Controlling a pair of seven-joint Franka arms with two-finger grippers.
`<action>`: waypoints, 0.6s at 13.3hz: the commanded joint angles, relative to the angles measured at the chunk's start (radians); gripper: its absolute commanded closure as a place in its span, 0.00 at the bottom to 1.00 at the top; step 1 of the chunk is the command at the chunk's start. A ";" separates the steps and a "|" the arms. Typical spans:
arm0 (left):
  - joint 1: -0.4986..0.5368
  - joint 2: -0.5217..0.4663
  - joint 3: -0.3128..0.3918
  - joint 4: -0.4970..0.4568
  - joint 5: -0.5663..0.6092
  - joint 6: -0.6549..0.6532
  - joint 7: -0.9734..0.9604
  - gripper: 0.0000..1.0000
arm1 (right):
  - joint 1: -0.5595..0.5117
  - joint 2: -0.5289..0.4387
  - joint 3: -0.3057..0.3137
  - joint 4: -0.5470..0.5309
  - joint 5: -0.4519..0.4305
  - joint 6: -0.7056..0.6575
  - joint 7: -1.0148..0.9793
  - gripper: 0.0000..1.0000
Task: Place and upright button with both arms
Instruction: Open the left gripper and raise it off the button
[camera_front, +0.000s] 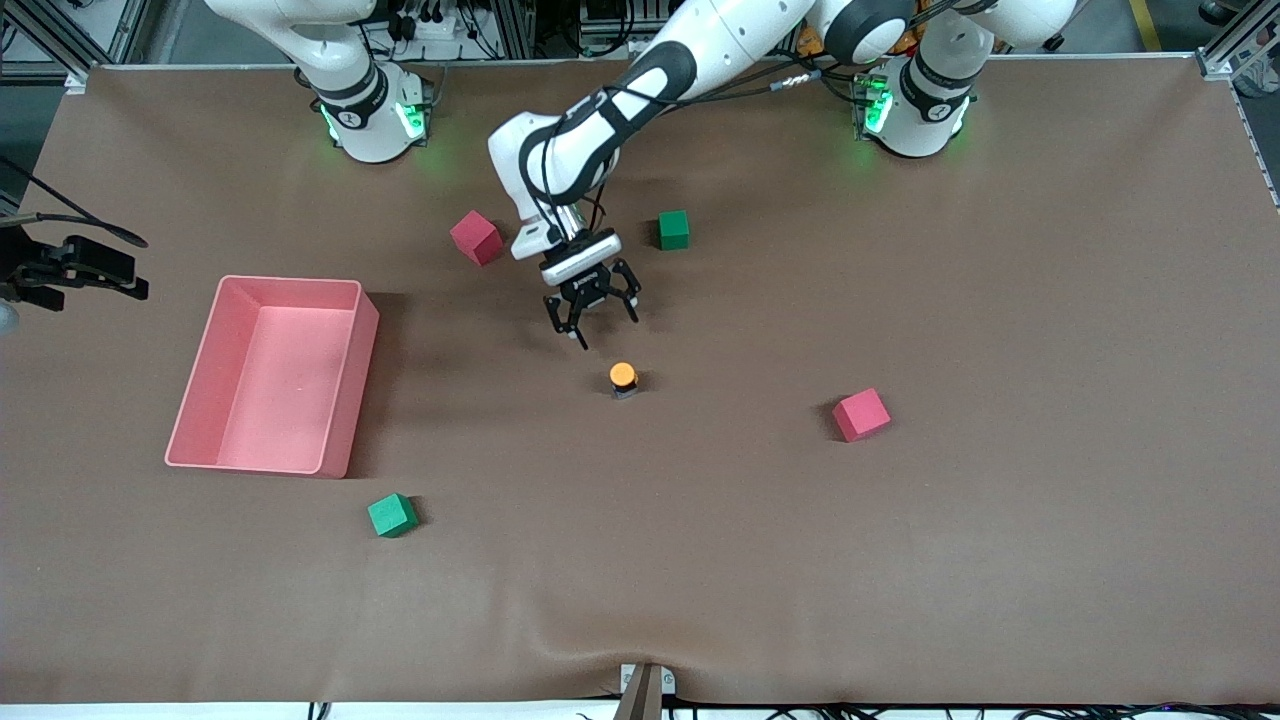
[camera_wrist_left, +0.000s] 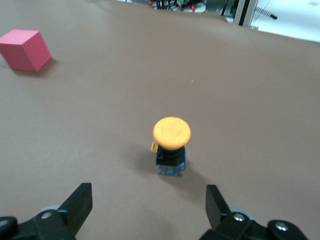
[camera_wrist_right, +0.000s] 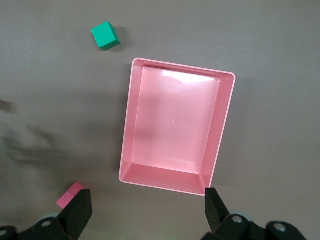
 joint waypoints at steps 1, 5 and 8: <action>0.012 -0.035 -0.009 0.009 -0.048 -0.017 0.030 0.00 | -0.031 0.017 0.002 0.012 -0.011 0.003 -0.016 0.00; 0.063 -0.103 -0.006 0.038 -0.211 -0.011 0.045 0.00 | -0.042 0.019 0.002 0.023 -0.023 0.002 -0.010 0.00; 0.130 -0.192 0.005 0.034 -0.348 -0.014 0.074 0.00 | -0.041 0.028 0.002 0.025 -0.023 0.003 -0.009 0.00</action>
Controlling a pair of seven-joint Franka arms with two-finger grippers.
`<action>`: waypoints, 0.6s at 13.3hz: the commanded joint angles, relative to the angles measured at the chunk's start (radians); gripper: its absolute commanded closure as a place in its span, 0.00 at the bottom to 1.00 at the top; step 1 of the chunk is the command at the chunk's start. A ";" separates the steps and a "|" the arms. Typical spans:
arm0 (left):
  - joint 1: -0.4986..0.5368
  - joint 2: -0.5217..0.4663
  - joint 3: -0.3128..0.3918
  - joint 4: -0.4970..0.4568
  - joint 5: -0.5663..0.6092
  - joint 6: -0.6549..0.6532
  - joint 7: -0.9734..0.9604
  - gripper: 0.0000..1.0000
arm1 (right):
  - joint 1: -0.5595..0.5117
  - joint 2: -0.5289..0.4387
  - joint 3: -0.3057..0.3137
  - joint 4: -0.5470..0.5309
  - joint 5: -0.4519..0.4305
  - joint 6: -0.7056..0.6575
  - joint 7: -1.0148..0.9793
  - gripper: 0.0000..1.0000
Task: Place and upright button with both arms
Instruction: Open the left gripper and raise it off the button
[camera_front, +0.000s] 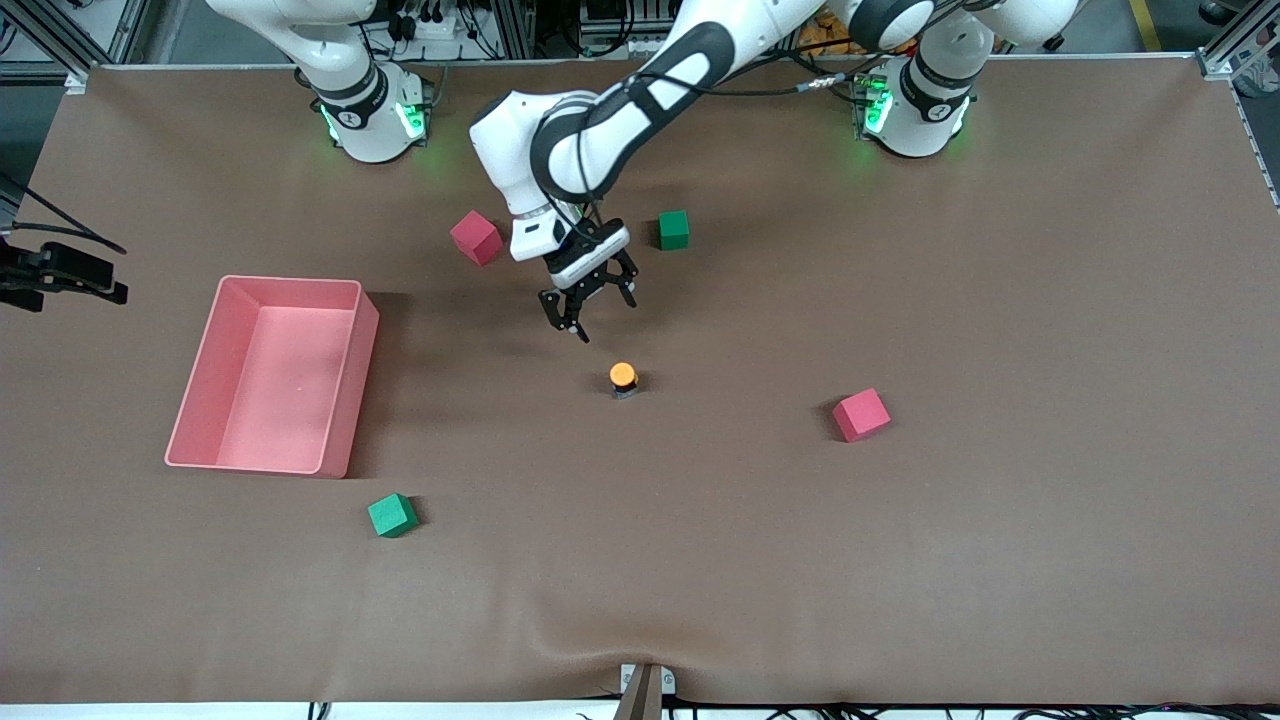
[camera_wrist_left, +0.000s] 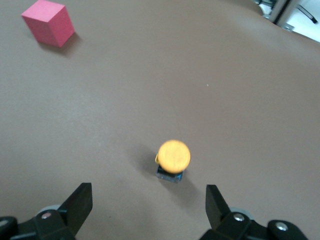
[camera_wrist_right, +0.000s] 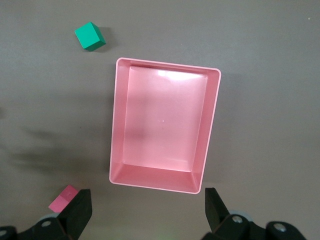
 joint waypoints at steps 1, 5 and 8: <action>0.091 -0.116 0.000 -0.025 -0.140 -0.015 0.033 0.00 | -0.010 0.017 0.010 0.022 -0.010 -0.004 -0.007 0.00; 0.303 -0.320 0.007 -0.042 -0.435 -0.033 0.331 0.00 | -0.003 0.017 0.012 0.031 -0.004 -0.006 -0.007 0.00; 0.457 -0.422 0.001 -0.044 -0.507 -0.148 0.569 0.00 | 0.002 0.017 0.013 0.033 0.000 -0.008 -0.005 0.00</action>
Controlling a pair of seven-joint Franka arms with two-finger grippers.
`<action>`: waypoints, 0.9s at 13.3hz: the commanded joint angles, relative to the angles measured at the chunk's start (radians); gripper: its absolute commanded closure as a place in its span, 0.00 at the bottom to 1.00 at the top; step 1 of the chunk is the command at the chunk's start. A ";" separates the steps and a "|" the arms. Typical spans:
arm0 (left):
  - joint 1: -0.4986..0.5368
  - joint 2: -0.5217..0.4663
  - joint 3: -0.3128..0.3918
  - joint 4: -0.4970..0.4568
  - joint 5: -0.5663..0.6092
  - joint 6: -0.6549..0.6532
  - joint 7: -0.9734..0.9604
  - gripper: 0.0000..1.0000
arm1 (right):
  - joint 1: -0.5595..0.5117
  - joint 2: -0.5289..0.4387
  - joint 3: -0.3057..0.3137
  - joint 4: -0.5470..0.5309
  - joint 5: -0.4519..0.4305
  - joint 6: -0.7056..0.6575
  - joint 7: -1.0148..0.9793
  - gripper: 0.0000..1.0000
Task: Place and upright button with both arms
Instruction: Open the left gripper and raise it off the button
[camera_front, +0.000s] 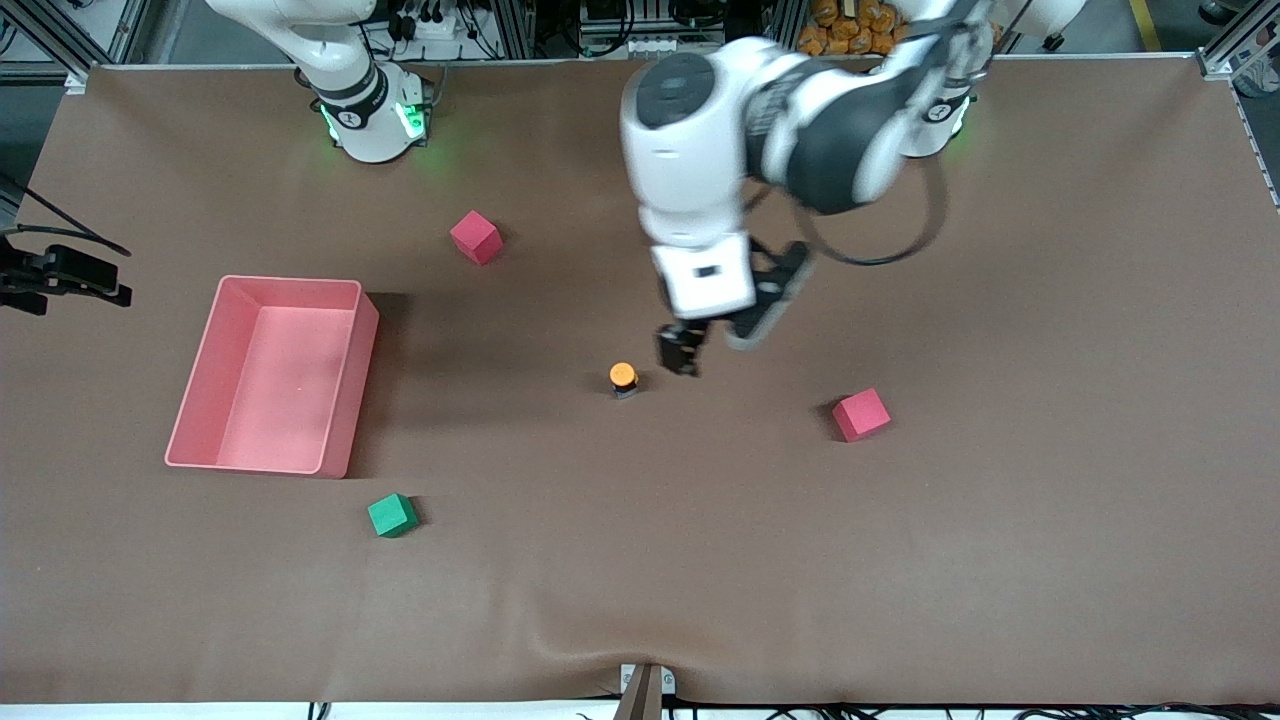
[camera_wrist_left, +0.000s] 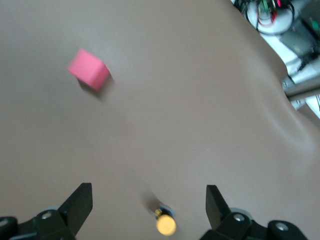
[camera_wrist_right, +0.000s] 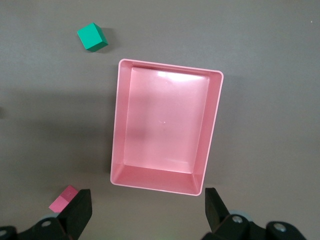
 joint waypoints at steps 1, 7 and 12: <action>0.110 -0.110 -0.013 -0.049 -0.080 -0.086 0.214 0.00 | 0.000 0.010 0.005 0.026 0.002 -0.012 -0.004 0.00; 0.305 -0.210 -0.015 -0.054 -0.187 -0.160 0.788 0.00 | 0.002 0.007 0.005 0.050 -0.006 -0.015 -0.001 0.00; 0.478 -0.244 -0.013 -0.052 -0.229 -0.188 1.236 0.00 | 0.006 0.002 0.009 0.070 -0.004 -0.018 -0.009 0.00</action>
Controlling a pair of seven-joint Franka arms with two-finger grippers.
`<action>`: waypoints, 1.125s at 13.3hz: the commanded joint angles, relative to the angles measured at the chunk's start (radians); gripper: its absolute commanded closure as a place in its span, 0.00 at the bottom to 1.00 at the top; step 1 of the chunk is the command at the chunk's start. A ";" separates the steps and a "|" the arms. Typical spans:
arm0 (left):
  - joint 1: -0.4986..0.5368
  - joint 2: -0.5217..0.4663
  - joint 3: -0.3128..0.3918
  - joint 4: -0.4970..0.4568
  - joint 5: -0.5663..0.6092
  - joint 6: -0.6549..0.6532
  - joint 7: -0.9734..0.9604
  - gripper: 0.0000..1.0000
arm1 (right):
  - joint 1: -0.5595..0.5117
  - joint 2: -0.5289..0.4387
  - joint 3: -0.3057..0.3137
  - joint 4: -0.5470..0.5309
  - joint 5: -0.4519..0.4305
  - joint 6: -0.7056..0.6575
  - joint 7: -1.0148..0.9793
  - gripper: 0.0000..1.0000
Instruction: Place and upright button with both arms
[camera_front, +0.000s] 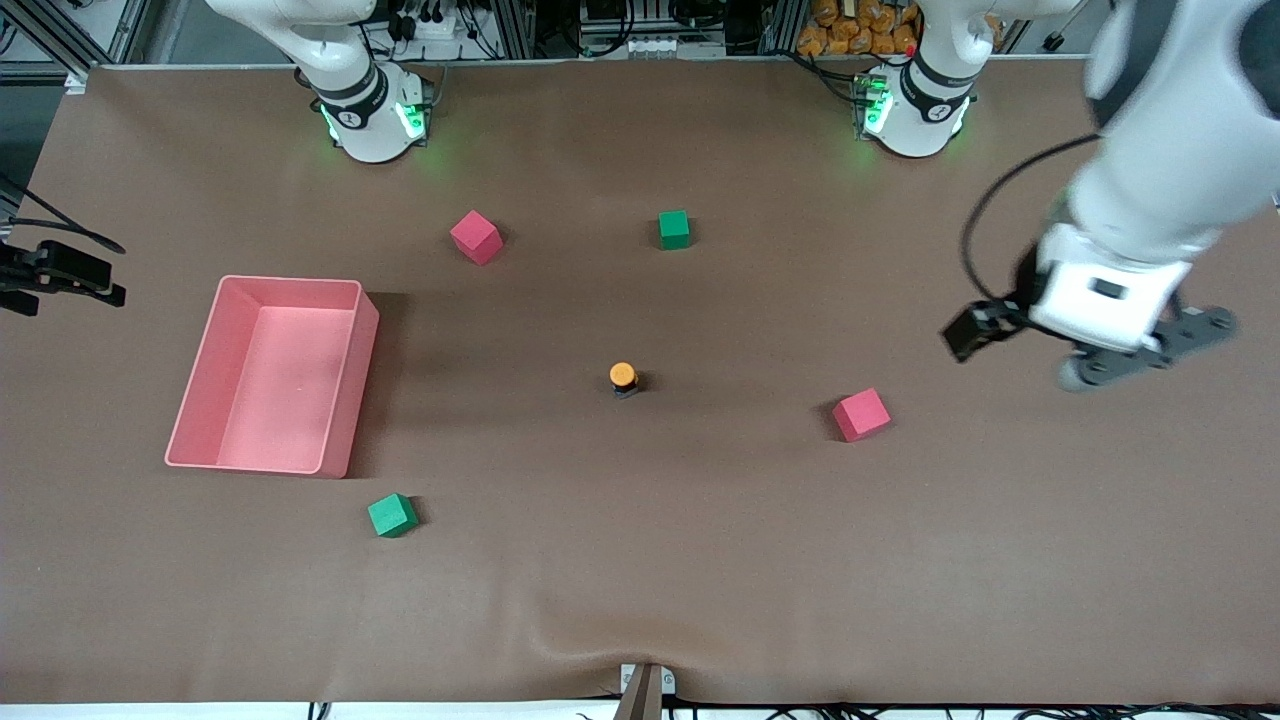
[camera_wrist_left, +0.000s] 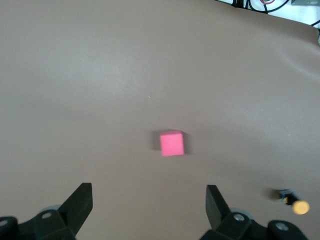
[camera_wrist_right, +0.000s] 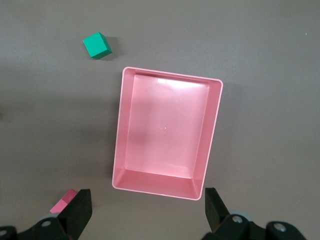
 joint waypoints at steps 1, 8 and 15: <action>0.038 -0.055 -0.004 -0.018 -0.037 -0.041 0.142 0.00 | 0.003 0.002 0.002 0.055 -0.004 -0.019 -0.009 0.00; 0.185 -0.129 -0.009 -0.041 -0.042 -0.153 0.480 0.00 | 0.000 -0.010 0.002 0.064 -0.001 -0.033 -0.010 0.00; 0.184 -0.304 0.003 -0.305 -0.046 -0.034 0.494 0.00 | 0.032 -0.032 -0.001 0.052 -0.007 -0.033 -0.001 0.00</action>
